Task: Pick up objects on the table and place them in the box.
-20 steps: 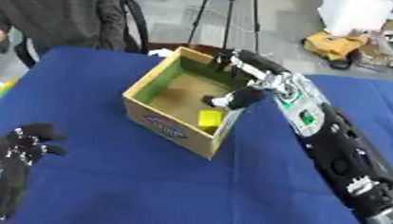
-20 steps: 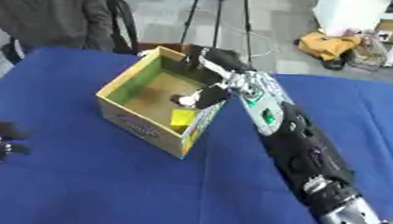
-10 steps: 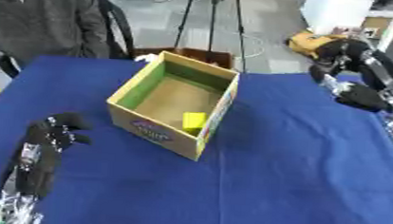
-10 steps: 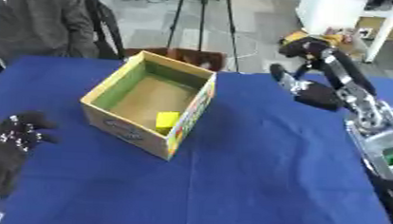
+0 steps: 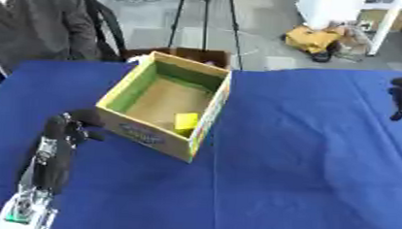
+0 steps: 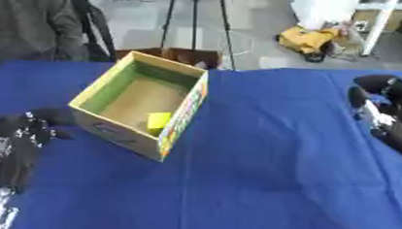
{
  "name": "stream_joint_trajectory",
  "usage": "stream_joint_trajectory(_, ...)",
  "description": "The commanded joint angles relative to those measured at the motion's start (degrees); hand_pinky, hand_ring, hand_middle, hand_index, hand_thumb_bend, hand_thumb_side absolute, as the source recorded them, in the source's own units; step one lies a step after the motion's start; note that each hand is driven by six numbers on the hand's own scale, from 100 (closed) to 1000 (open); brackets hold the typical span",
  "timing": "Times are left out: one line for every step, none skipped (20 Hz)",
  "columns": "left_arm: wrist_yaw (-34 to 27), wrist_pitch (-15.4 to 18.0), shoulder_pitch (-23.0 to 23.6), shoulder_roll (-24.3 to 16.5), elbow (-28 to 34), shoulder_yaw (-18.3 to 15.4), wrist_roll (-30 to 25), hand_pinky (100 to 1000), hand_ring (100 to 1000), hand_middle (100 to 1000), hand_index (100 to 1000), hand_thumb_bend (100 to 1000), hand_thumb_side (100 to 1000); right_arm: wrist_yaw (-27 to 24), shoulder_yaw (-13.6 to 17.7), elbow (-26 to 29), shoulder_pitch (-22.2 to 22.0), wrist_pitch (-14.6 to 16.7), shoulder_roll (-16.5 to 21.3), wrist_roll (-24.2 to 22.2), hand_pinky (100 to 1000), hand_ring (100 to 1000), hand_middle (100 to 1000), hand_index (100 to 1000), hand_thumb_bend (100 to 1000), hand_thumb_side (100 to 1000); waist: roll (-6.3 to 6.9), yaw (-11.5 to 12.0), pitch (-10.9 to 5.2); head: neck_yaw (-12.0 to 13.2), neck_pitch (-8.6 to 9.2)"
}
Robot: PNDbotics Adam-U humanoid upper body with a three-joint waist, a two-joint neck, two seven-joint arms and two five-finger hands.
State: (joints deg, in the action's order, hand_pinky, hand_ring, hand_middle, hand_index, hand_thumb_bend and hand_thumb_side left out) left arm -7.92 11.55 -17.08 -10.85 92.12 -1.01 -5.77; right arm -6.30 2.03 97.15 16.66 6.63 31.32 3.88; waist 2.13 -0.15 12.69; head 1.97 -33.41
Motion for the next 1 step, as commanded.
stream_joint_trajectory(0.1, 0.1, -0.3, -1.4, 0.5, -0.7, 0.3, 581, 701, 552, 719, 845, 884, -0.8, 1.5, 2.6, -0.8, -0.1, -0.2, 1.2, 461, 739, 723, 731, 358, 555, -0.02, -0.3, -0.7, 0.1, -0.6)
